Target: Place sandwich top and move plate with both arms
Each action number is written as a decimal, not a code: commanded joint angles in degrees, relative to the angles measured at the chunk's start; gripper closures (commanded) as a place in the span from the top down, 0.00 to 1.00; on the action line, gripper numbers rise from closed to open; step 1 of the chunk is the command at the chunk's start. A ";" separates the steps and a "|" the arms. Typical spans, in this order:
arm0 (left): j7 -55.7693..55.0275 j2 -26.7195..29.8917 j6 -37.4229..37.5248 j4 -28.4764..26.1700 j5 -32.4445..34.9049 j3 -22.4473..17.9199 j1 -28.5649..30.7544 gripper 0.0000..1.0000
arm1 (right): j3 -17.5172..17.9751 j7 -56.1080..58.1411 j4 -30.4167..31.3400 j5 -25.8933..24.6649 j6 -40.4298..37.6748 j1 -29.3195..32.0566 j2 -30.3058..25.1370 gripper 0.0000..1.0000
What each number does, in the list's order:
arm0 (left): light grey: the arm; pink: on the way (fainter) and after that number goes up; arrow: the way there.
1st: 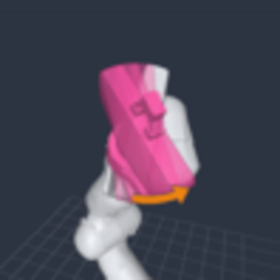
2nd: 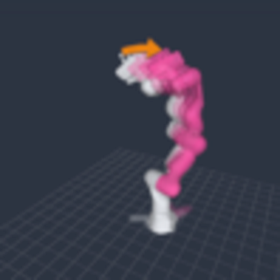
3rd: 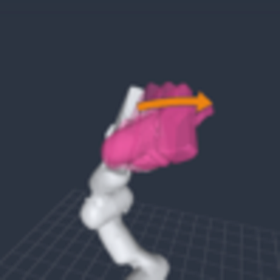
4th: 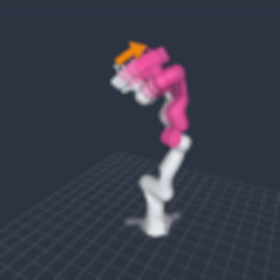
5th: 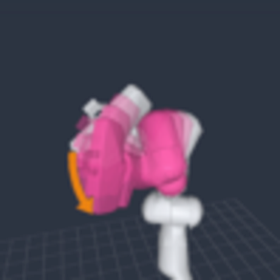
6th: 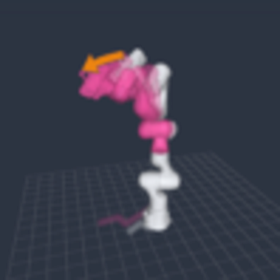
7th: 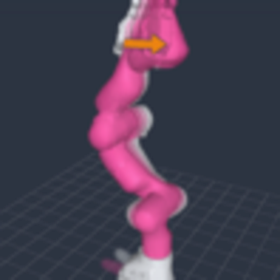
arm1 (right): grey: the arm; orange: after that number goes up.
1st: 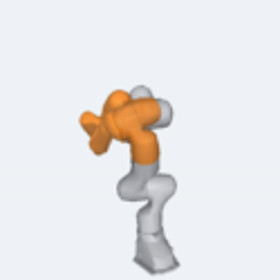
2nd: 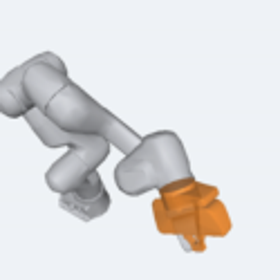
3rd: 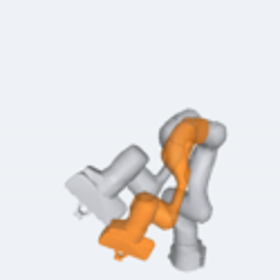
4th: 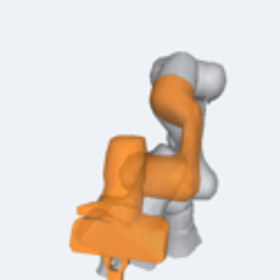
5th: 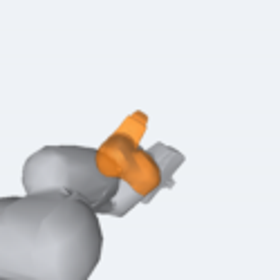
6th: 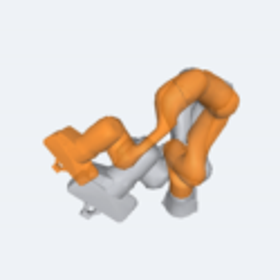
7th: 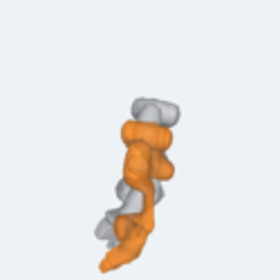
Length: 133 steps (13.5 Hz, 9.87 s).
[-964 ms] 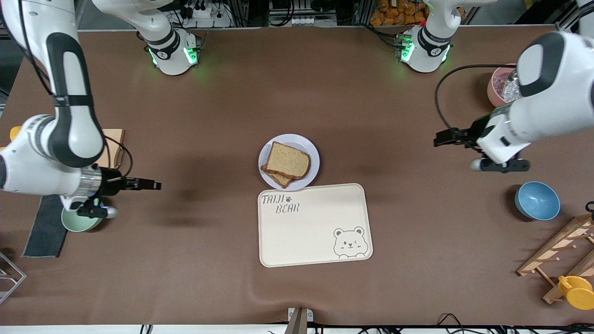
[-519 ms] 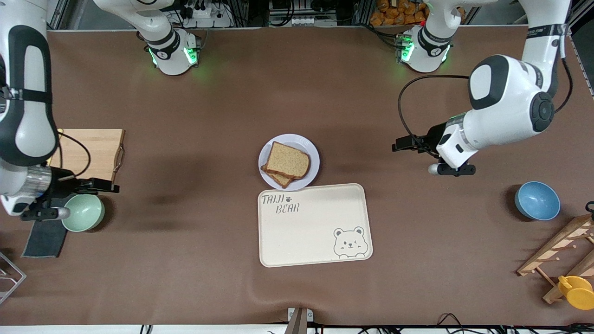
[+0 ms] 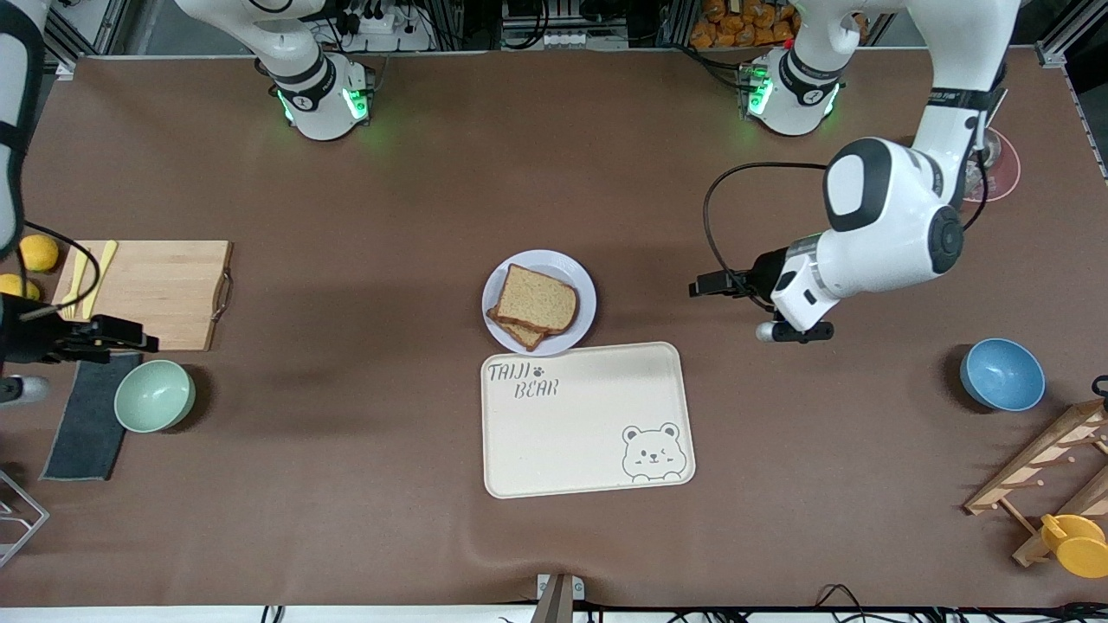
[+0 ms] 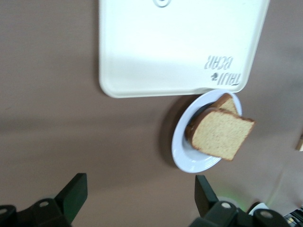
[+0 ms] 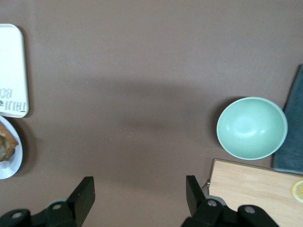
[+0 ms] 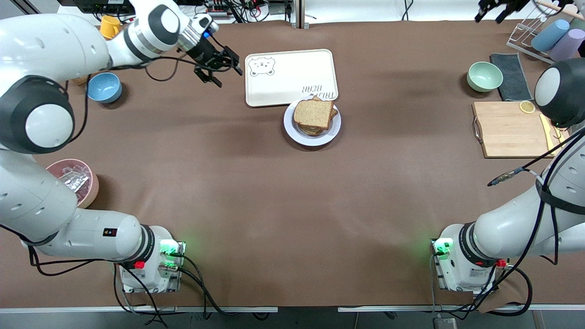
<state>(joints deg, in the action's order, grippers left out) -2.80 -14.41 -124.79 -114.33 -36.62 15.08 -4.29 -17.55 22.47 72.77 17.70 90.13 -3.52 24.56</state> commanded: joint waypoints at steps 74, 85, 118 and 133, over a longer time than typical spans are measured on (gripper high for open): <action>67.05 -29.26 -8.54 12.72 -68.59 6.46 5.08 0.00 | 16.76 -18.69 12.05 -17.08 -5.24 4.39 -21.31 1.00; 66.52 -34.55 -9.50 13.88 -67.62 4.61 3.50 1.00 | 16.59 -18.07 13.36 -16.99 -6.19 6.15 -21.84 1.00; -0.10 -1.07 16.02 21.85 28.67 4.17 13.69 1.00 | 16.85 -18.77 12.75 -12.86 -9.70 5.27 -22.80 1.00; 1.13 7.19 37.34 32.68 42.33 4.17 18.51 1.00 | 16.59 -18.77 12.04 -12.95 -8.04 6.06 -21.49 1.00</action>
<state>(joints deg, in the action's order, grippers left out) -2.25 -8.59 -89.03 -82.37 5.20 19.02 12.53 -0.98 4.09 85.23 4.46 81.95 1.74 2.56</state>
